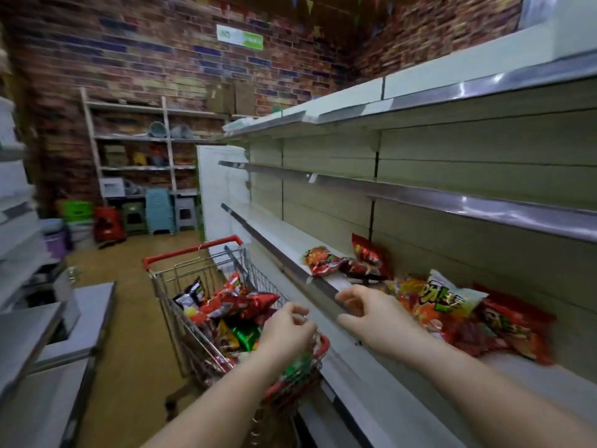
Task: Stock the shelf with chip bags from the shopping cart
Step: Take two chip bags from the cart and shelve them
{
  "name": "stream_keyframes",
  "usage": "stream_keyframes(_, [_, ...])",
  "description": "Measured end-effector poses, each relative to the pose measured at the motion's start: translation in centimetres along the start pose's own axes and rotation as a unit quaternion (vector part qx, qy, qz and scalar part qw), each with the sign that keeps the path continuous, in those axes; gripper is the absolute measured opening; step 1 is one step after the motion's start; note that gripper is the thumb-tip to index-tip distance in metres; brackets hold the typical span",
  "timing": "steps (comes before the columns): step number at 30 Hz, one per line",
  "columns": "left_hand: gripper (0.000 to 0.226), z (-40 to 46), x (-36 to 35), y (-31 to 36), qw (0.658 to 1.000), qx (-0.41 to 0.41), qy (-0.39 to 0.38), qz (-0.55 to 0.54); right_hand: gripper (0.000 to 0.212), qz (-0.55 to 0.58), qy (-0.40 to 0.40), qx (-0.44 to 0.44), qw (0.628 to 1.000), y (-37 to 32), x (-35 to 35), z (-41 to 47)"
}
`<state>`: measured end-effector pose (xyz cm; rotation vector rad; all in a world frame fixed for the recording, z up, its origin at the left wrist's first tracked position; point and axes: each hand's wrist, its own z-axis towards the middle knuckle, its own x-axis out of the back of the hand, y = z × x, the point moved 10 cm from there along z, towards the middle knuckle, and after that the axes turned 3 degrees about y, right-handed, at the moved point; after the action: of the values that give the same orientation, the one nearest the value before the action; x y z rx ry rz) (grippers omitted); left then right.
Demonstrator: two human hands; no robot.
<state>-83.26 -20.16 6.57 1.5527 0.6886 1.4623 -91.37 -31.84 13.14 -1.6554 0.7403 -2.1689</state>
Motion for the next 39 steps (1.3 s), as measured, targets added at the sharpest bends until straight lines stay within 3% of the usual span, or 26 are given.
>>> stream_keyframes(9, [0.029, 5.9, 3.7, -10.6, 0.994, 0.1, 0.045, -0.009, 0.035, 0.06, -0.107, -0.002, 0.992, 0.2, -11.7, 9.0])
stream_keyframes(17, [0.033, 13.9, 1.2, -18.0, 0.977, 0.203, 0.068, -0.002, 0.038, 0.096, -0.187, -0.048, 0.977, 7.1, -21.2, 20.0])
stream_keyframes(24, [0.029, 18.4, -2.1, -24.8, 0.956, 0.288, 0.042, -0.045, 0.044, 0.101, -0.267, -0.126, 0.95, 12.1, -30.8, 25.3])
stream_keyframes(31, [0.02, 24.2, -4.4, -31.2, 0.942, 0.331, -0.005, -0.05, 0.054, 0.132, -0.228, -0.244, 0.933, 16.4, -37.4, 29.0])
stream_keyframes(35, [0.021, 27.8, -5.7, -34.5, 0.943, 0.328, -0.056, -0.027, 0.072, 0.167, -0.187, -0.322, 0.913, 18.3, -41.1, 29.7])
stream_keyframes(39, [0.027, 30.7, -6.5, -36.7, 0.944, 0.313, -0.101, 0.01, 0.061, 0.173, -0.179, -0.365, 0.897, 19.1, -44.1, 30.3])
